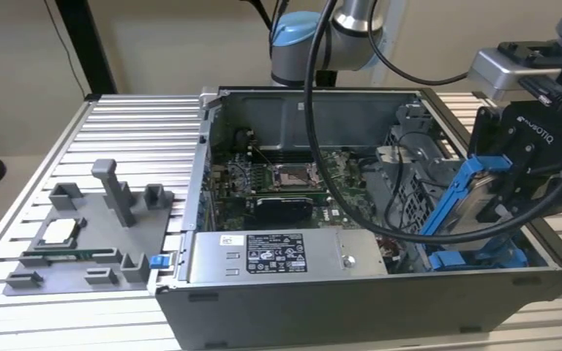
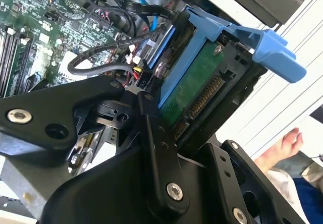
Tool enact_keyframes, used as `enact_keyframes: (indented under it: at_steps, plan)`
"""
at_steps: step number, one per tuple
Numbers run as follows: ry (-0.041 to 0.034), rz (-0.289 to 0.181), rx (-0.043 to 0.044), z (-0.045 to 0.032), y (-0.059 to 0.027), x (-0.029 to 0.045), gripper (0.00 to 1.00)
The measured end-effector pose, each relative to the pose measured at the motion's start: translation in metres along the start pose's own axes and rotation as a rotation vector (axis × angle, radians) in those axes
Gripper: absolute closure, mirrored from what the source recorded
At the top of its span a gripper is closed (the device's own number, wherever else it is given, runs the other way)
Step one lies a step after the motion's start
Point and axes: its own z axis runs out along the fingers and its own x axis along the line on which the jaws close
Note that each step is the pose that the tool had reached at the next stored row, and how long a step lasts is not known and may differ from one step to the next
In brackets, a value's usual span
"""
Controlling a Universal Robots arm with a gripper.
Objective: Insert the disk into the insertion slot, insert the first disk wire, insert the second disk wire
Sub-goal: 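Insert the disk into the insertion slot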
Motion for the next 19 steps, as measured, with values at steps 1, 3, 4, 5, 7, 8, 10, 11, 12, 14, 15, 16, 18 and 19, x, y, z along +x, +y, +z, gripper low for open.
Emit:
enact_keyframes:
  at_steps: [1,3,4,5,7,8,10,11,12,14,15,16,18,19]
  plan:
    - [0.0,0.0,0.0,0.0,0.0,0.0,1.0]
    - [-0.0001,0.0,0.0001,-0.0001,0.0,0.0,0.0]
    - [-0.0001,0.0,0.0001,0.0,0.0,0.0,0.0]
    - [-0.0002,0.0,0.0,0.0,0.0,0.0,0.0]
    - [-0.0003,0.0,0.0,0.0,0.0,0.0,0.0]
    - [-0.0004,0.0,0.0,0.0,0.0,0.0,0.0]
    - [-0.0009,0.0,0.0,0.0,0.0,0.0,0.0]
    - [-0.0014,0.0,0.0,0.0,0.0,0.0,0.0]
    - [-0.0014,0.0,0.0,-0.0001,0.0,0.0,0.0]
    - [-0.0015,0.0,0.0,-0.0002,0.0,0.0,0.0]
    - [-0.0015,0.0,0.0,-0.0003,0.0,0.0001,0.0]
    - [-0.0016,0.0,0.0,-0.0004,0.0,0.0001,0.0]
    - [-0.0014,0.0,0.0,-0.0009,0.0,0.0,0.0]
    - [-0.0015,0.0,0.0,-0.001,0.0,0.0,0.0]
